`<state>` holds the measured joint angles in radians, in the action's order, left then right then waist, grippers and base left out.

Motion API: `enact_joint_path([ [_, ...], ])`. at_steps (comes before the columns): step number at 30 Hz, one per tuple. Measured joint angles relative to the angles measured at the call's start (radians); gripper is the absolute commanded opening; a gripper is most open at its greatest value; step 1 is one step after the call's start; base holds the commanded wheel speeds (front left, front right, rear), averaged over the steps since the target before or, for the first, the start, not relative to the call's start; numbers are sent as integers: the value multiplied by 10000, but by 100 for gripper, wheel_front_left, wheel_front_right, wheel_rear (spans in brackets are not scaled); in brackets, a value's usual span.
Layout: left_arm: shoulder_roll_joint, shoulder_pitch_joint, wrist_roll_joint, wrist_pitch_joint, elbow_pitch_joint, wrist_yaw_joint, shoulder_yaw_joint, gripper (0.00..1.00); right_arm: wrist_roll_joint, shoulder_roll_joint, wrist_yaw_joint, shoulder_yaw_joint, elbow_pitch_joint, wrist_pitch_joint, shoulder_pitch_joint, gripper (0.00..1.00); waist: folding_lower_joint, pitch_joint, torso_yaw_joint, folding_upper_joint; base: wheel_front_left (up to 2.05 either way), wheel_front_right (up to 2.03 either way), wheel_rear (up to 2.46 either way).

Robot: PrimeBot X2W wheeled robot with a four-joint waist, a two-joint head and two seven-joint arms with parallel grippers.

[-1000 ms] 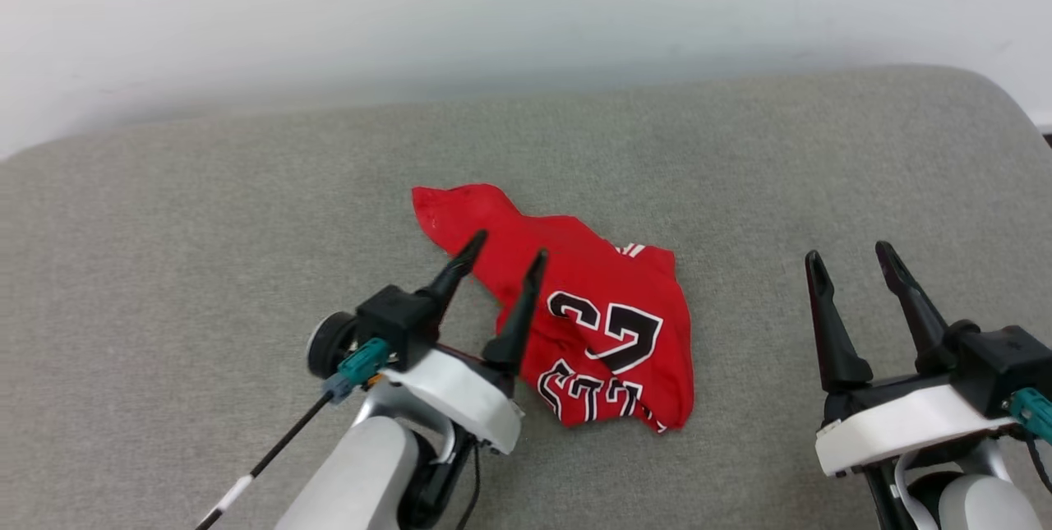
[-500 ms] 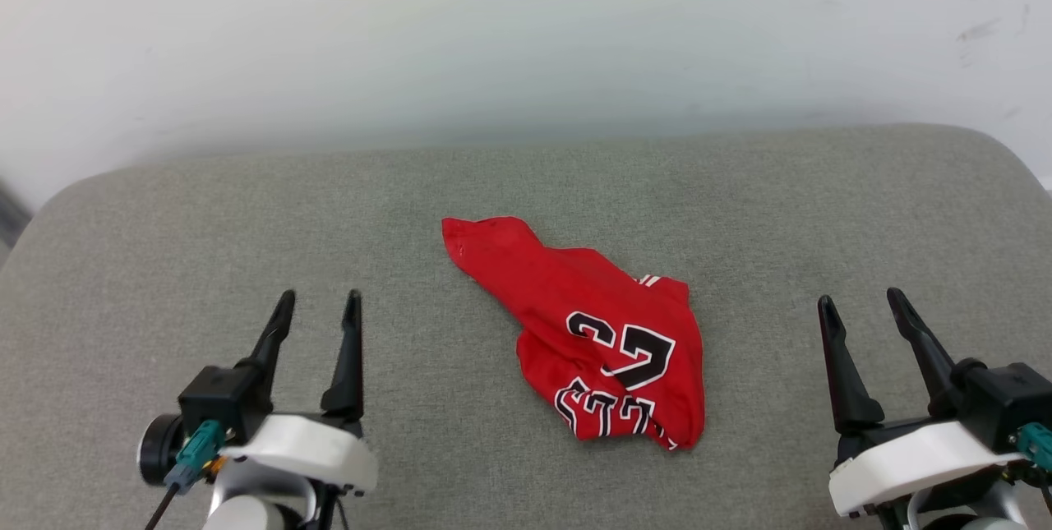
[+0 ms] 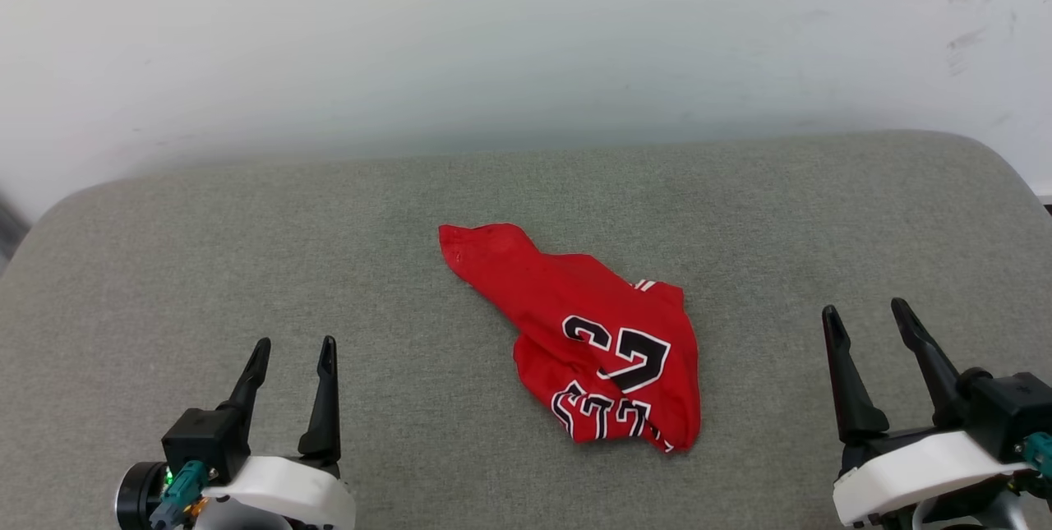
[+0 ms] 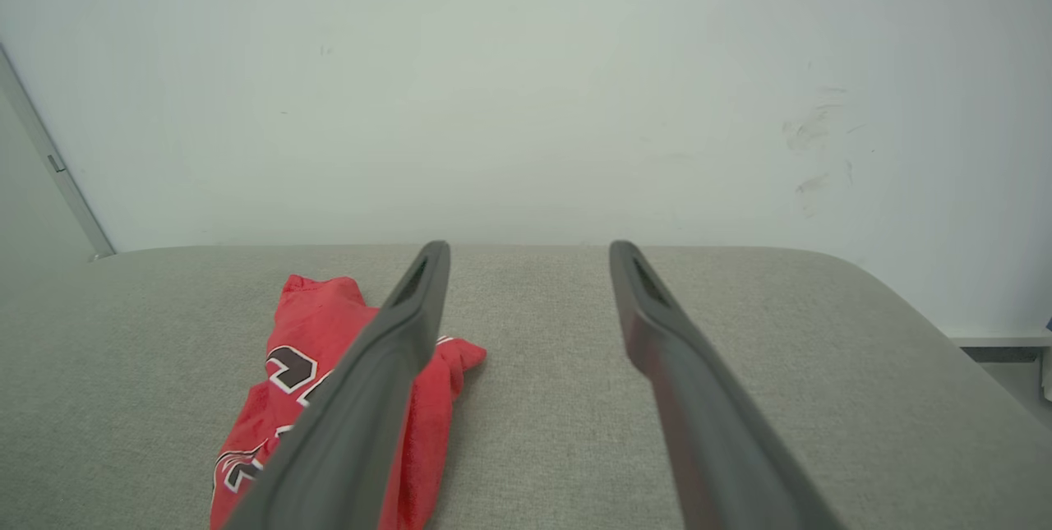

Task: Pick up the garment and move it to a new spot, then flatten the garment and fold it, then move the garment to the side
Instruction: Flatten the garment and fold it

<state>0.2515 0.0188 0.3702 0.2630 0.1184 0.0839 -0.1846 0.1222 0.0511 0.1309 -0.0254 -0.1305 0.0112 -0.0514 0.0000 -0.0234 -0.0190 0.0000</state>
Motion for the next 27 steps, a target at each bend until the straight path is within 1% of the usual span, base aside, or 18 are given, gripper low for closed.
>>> enact_joint_path([
  [8, 15, 30, -4, -40, 15, -15, -81, 100, 61, 0, 0, 59, -73, -15, 4, 100, 0, 72, 94, 0, 0, 0, 0],
  [12, 102, 402, 6, -562, 44, -165, -316, 100, 73, 2, 0, 27, -121, -38, 4, 100, 0, 191, 213, 0, 0, 0, 0],
  [16, 88, 1285, 35, -1549, 128, -550, -819, 100, 71, 0, 0, 69, -307, -115, 53, 100, 0, 494, 302, 0, 0, 0, 0],
  [21, -94, 2621, 33, -2834, 391, -940, -1450, 100, -4, 0, 0, 211, -468, -153, 383, 100, 1, 1050, 307, 0, 0, 0, 0],
  [22, -94, 2621, 33, -2834, 391, -940, -1450, 100, -4, 0, 0, 211, -468, -153, 383, 100, 1, 1050, 307, 0, 0, 0, 0],
  [23, -188, 3083, 75, -3333, 539, -1110, -1687, 100, -13, 0, 0, 253, -491, -178, 500, 100, 1, 1283, 257, 0, 0, 0, 0],
  [27, -307, 3800, 240, -4564, 988, -1381, -2080, 100, -35, 0, 0, 301, -545, -159, 733, 100, 1, 1749, 65, 0, 0, 0, 0],
])
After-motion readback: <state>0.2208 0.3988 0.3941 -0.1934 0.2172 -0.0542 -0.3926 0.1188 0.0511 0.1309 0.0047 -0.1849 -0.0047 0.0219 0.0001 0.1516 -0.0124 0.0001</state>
